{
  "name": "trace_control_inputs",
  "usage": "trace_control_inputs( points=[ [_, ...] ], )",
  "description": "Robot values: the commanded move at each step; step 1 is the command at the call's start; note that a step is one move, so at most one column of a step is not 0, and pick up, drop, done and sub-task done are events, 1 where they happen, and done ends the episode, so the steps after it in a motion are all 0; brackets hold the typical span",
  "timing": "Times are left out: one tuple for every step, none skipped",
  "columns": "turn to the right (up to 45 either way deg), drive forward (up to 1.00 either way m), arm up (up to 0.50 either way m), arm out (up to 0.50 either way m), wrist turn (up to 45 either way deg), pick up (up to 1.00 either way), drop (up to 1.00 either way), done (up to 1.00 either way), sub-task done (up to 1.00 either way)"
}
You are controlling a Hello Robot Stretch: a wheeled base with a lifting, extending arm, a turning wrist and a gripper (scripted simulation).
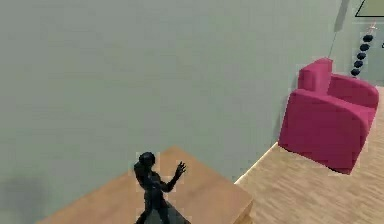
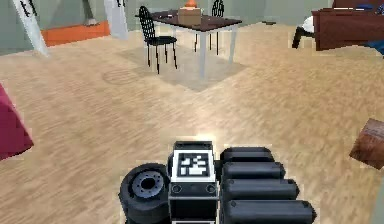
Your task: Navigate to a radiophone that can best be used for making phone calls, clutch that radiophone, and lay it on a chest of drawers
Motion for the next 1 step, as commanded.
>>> trace_control_inputs(
  points=[
    [-45.0,0.0,0.0,0.0,0.0,0.0,0.0,0.0,0.0]
  ],
)
